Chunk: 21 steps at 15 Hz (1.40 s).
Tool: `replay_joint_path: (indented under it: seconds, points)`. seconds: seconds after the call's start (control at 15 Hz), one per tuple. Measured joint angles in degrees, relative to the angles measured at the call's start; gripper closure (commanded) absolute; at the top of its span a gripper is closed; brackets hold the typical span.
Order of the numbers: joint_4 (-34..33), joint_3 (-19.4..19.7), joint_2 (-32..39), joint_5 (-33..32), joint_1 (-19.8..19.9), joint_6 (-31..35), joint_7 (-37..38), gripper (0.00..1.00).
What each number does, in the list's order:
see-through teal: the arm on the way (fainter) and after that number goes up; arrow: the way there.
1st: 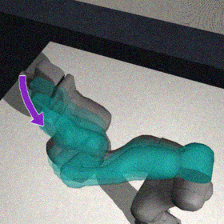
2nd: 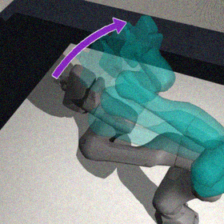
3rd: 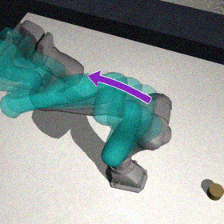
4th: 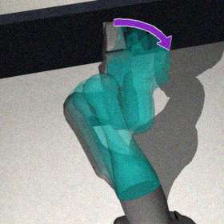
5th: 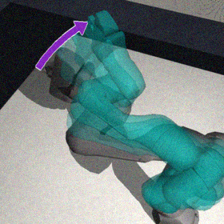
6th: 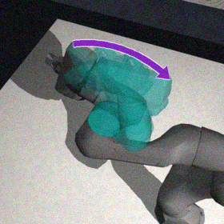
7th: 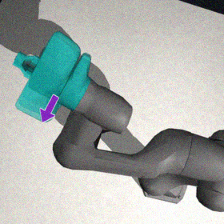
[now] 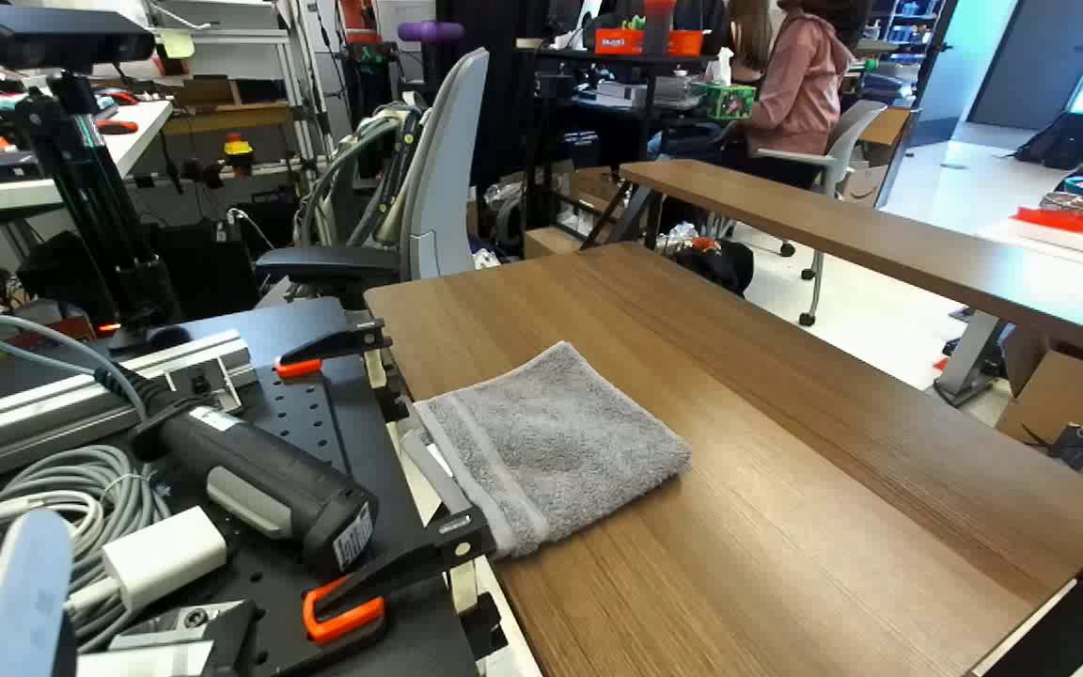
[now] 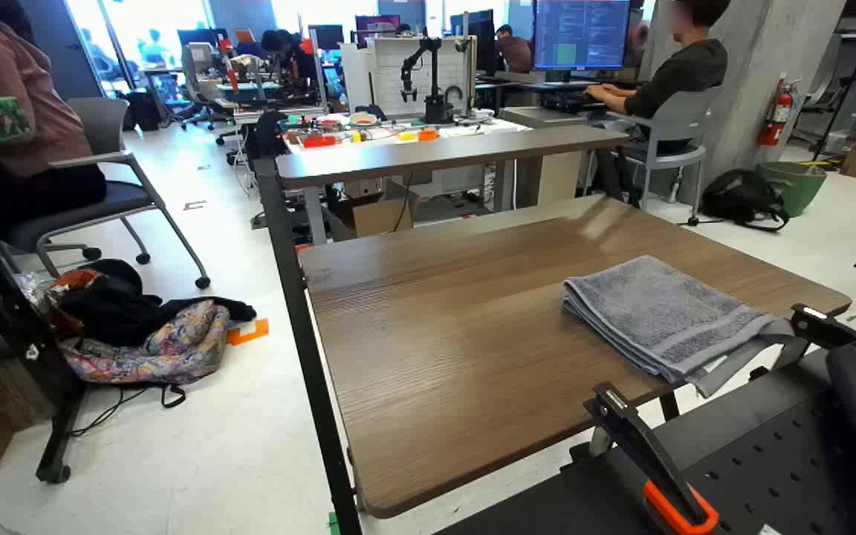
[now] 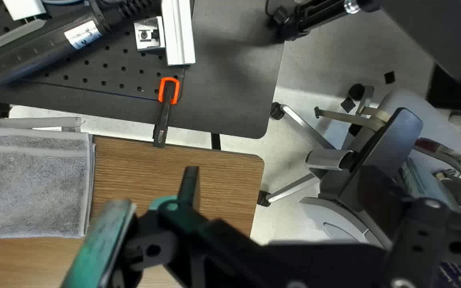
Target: Slide the towel backward
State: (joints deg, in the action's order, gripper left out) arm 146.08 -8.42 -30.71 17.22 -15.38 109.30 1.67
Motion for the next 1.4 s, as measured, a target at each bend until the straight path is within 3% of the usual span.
replay_joint_path:
  seconds: [0.8,1.4]
  points:
    - [0.0,0.0,0.0,0.0,0.1,0.3,0.0,0.0]
    - [1.7,0.0,7.7,-1.3,3.3,13.6,0.0,0.0]
